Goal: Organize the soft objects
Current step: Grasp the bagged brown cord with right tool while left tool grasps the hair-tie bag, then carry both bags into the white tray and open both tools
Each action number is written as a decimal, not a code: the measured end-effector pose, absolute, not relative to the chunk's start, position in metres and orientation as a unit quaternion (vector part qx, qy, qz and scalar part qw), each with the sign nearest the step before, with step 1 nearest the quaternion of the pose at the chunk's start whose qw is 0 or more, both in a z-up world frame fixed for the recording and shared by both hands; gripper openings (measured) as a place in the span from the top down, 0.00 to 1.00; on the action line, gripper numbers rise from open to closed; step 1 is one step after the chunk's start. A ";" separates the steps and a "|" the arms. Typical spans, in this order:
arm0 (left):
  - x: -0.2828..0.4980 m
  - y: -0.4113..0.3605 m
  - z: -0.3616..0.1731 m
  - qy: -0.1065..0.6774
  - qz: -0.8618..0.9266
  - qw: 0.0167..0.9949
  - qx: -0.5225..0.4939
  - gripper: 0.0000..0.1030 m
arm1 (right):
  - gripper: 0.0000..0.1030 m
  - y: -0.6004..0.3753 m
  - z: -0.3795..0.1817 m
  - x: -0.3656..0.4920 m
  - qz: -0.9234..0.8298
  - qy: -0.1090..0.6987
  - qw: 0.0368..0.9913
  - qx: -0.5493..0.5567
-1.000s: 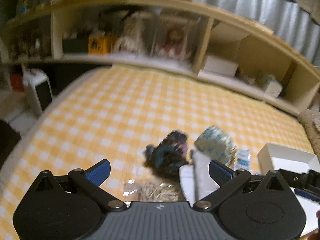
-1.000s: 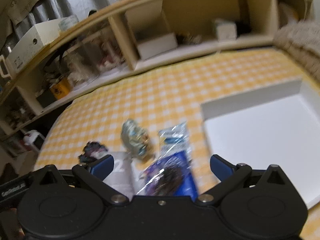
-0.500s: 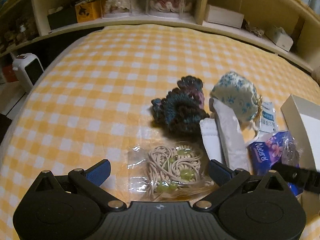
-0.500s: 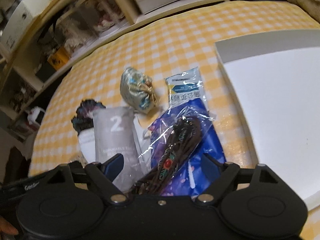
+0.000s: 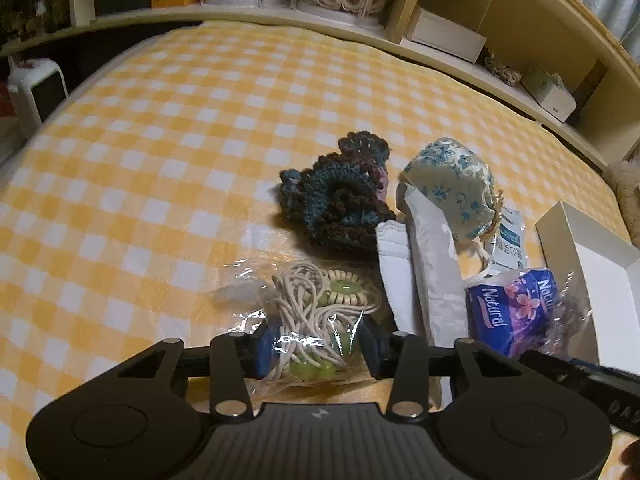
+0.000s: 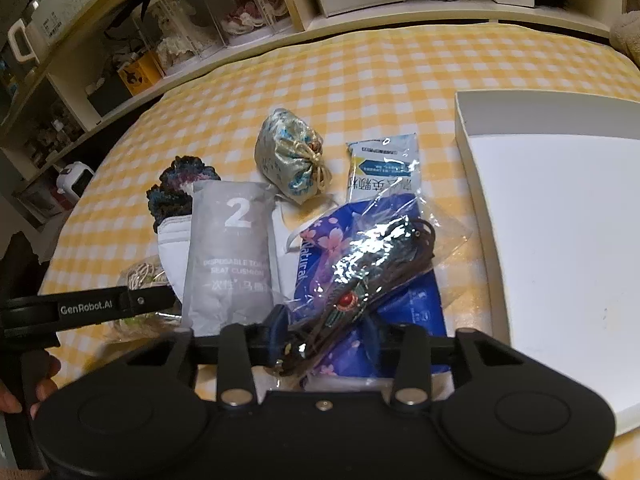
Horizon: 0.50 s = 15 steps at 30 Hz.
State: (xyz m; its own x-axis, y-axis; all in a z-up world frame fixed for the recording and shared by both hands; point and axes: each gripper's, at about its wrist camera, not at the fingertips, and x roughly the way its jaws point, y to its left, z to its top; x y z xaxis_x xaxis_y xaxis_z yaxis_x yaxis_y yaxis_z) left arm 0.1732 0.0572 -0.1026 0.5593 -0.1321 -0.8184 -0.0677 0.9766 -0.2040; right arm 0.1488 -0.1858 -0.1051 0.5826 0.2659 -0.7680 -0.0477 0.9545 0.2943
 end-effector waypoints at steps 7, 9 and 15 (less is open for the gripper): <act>0.155 0.064 -0.080 0.423 0.009 0.903 -0.075 0.59 | 0.68 -0.195 -0.085 0.134 0.112 0.423 0.893 0.108; 0.147 0.068 -0.069 0.402 0.017 0.912 -0.076 0.59 | 0.68 -0.197 -0.078 0.129 0.122 0.412 0.897 0.101; 0.123 0.076 -0.044 0.353 0.021 0.931 -0.092 0.59 | 0.68 -0.200 -0.056 0.115 0.142 0.378 0.912 0.077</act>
